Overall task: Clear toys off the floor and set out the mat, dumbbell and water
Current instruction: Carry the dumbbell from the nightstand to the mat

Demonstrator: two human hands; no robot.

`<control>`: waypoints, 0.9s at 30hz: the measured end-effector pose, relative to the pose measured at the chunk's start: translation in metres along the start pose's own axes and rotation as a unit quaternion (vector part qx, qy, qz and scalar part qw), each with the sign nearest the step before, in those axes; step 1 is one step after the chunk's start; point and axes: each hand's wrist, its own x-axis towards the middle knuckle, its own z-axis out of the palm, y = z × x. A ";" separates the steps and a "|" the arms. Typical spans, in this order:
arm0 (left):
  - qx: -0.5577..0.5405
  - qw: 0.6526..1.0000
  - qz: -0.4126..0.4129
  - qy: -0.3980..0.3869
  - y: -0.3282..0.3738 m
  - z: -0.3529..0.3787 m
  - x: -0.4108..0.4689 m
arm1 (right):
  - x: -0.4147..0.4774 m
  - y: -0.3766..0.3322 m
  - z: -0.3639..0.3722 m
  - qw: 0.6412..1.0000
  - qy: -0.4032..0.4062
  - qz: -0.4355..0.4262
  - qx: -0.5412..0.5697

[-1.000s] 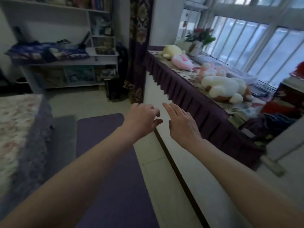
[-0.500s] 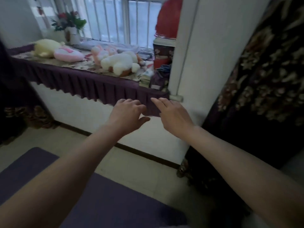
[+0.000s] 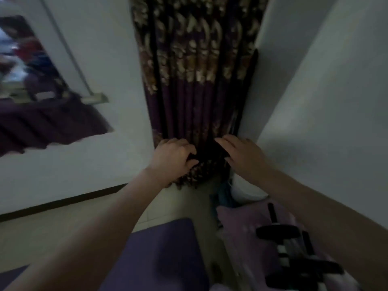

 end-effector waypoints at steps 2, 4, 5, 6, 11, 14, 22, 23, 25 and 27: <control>-0.010 0.999 0.039 -0.022 0.034 0.025 0.021 | -0.035 0.030 0.002 0.999 -0.011 0.048 0.012; -0.011 0.996 0.072 -0.053 0.065 0.046 0.039 | -0.069 0.057 0.004 0.995 -0.026 0.095 0.022; -0.011 0.994 0.090 -0.068 0.082 0.056 0.049 | -0.086 0.070 0.006 0.992 -0.036 0.117 0.024; -0.010 0.991 0.111 -0.079 0.099 0.067 0.059 | -0.102 0.082 0.009 0.989 -0.044 0.137 0.027; -0.019 0.972 0.191 -0.139 0.171 0.112 0.097 | -0.167 0.131 0.030 0.973 -0.062 0.218 0.035; -0.039 0.959 0.228 -0.163 0.208 0.130 0.107 | -0.202 0.148 0.037 0.962 -0.070 0.262 0.044; -0.051 0.906 0.347 -0.237 0.284 0.168 0.128 | -0.268 0.175 0.057 0.909 -0.074 0.407 0.049; -0.054 0.894 0.370 -0.248 0.297 0.176 0.130 | -0.279 0.175 0.062 0.895 -0.072 0.437 0.049; -0.057 0.883 0.385 -0.262 0.309 0.188 0.129 | -0.290 0.171 0.064 0.878 -0.075 0.470 0.054; -0.058 0.863 0.418 -0.276 0.328 0.205 0.128 | -0.308 0.166 0.065 0.849 -0.065 0.522 0.047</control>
